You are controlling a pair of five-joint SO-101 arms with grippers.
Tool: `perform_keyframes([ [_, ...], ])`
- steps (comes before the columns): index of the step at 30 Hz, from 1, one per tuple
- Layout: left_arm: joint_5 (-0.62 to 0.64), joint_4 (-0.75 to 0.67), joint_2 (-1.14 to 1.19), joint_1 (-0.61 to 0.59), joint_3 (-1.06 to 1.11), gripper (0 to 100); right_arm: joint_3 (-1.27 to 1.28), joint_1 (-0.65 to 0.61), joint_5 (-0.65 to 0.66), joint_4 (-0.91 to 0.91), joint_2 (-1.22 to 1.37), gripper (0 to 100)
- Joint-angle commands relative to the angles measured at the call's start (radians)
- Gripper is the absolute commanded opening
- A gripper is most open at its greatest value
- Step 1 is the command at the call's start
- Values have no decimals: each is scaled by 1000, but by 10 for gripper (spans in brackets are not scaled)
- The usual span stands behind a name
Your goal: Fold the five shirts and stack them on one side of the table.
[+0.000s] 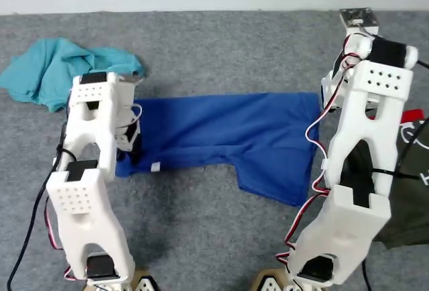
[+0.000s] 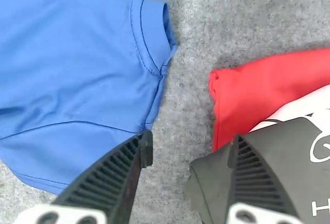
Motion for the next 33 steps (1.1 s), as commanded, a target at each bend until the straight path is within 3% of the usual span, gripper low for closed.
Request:
perform_keyframes([
  [1, -18, 34, -138, -11, -99, 123, -3, -5, -9, 39, -64, 245],
  [6, -103, 48, -233, -11, -127, 124, -3, -5, -9, 41, -64, 245],
  [10, -101, 40, -235, -12, -122, 124, 15, -16, -9, 44, -64, 243],
  [14, -92, -72, -163, -8, -77, 124, 186, -117, -2, 45, -94, 188],
  [20, 29, -284, -20, -2, -130, 123, 532, -240, 54, -10, -217, 176],
  [26, 28, -324, 68, 25, -189, 123, 859, -234, 135, -139, -361, 173],
  [33, 26, -324, 114, 21, -209, 123, 1267, -232, 198, -516, -476, 173],
])
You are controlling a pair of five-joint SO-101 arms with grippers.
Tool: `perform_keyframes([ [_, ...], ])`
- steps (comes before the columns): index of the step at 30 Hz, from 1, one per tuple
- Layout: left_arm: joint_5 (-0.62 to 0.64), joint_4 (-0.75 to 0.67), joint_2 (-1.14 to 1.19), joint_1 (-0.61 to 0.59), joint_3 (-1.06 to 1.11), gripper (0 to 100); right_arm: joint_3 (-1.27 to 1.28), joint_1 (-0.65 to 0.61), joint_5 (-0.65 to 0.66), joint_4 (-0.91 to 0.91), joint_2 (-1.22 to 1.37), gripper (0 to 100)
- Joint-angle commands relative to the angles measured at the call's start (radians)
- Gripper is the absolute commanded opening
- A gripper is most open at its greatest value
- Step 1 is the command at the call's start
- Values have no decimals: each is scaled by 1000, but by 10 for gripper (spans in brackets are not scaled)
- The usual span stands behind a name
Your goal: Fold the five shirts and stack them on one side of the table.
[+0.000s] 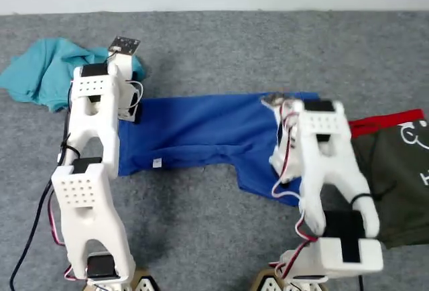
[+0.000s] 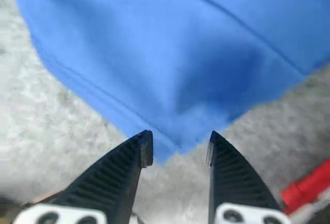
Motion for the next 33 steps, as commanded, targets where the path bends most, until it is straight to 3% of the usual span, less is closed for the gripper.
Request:
perform_keyframes([
  [1, 8, -12, -6, 6, -38, 123, 160, -2, 23, -182, -82, 173],
  [6, 6, -28, -5, 2, -38, 123, 241, 51, 37, -231, -130, 173],
  [13, 6, -28, -5, 3, -38, 123, 324, 222, 180, -237, -177, 173],
  [24, 6, -28, -5, 3, -33, 123, 393, 225, 189, -245, -300, 173],
  [33, -20, 17, -40, 2, -71, 123, 387, 225, 192, -16, -665, 177],
])
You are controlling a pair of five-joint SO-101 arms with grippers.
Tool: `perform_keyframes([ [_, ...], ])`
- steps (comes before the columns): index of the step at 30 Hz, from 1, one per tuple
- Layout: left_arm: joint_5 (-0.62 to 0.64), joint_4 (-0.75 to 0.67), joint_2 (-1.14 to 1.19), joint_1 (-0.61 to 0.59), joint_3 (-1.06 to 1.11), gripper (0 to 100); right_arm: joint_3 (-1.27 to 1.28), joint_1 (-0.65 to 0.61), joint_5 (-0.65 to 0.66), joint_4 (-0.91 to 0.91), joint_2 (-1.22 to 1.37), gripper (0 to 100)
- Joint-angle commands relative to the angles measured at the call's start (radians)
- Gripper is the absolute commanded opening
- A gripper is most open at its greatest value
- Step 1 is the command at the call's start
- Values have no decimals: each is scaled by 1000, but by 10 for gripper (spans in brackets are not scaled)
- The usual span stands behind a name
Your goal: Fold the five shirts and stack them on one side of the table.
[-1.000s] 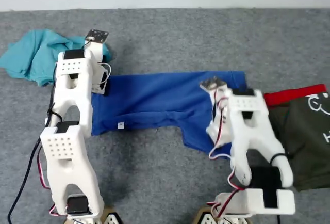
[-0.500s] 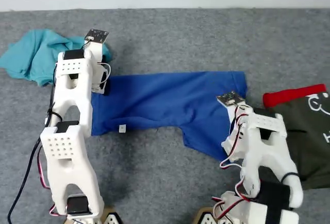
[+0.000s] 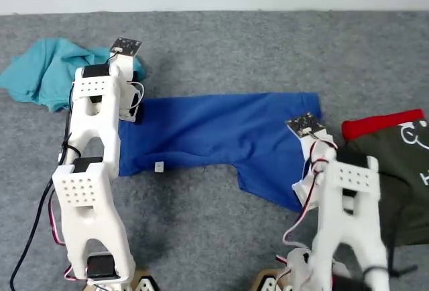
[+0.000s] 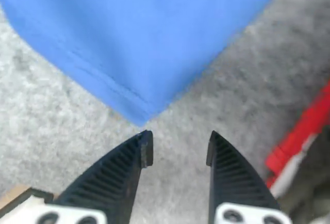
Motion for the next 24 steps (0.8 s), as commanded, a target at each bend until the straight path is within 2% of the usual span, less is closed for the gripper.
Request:
perform_keyframes([
  [1, -11, 61, -64, 6, -87, 123, -8, 7, 20, 97, -180, 177],
  [3, -11, 123, -101, 15, -131, 123, -5, 7, 41, 142, -251, 191],
  [7, -17, 264, -183, 29, -243, 124, -5, 5, 60, 189, -292, 289],
  [11, -26, 387, -258, 52, -321, 124, 25, -41, 253, 186, -292, 261],
  [16, -34, 384, -362, 117, -143, 124, 29, -51, 258, 79, -292, 258],
  [20, -48, 377, -385, 124, 85, 122, 29, -53, 110, -71, -289, 258],
  [24, -11, 333, -365, 2, 199, 119, 31, -56, -61, -188, -219, 258],
])
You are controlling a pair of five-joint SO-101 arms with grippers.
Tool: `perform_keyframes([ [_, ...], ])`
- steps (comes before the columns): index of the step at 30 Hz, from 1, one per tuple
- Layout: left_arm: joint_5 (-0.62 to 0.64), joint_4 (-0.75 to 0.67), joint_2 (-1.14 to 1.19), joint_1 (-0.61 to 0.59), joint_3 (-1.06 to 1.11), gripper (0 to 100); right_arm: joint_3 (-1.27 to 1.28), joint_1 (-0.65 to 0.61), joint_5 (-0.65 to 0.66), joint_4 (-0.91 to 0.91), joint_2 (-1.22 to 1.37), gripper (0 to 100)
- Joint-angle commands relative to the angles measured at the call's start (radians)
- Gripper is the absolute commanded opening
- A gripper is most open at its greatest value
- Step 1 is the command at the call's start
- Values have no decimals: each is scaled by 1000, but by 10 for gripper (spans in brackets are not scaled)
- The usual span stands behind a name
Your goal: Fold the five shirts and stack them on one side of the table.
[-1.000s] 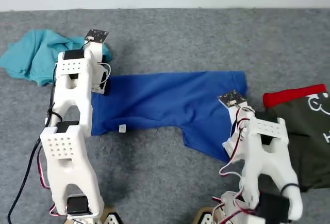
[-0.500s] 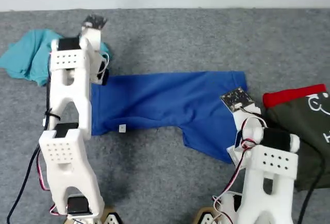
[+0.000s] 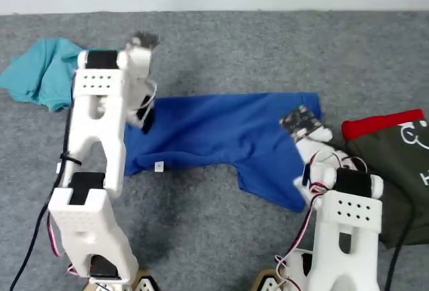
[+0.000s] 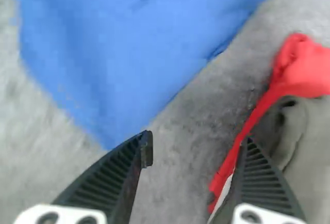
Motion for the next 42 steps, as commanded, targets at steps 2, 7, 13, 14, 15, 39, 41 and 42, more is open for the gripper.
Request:
perform_keyframes([
  [2, 35, -46, -23, -150, 47, 119, -9, -16, -172, -127, 105, 258],
  [7, 37, -86, 51, -212, 48, 121, -32, -12, -195, -179, 234, 258],
  [13, 64, -109, 213, -213, 47, 123, -49, -12, -193, -182, 263, 257],
  [14, 64, -109, 232, -213, 47, 123, -49, -12, -192, -182, 266, 257],
  [15, 64, -109, 249, -212, 45, 124, -49, -12, -192, -182, 269, 257],
  [39, 64, 28, -6, -212, -214, 124, -44, -61, 385, 117, 214, 255],
  [41, 61, 28, -41, -212, -196, 124, -44, -59, 491, 151, 191, 255],
  [42, 61, 28, -57, -212, -182, 124, -44, -61, 534, 157, 183, 251],
])
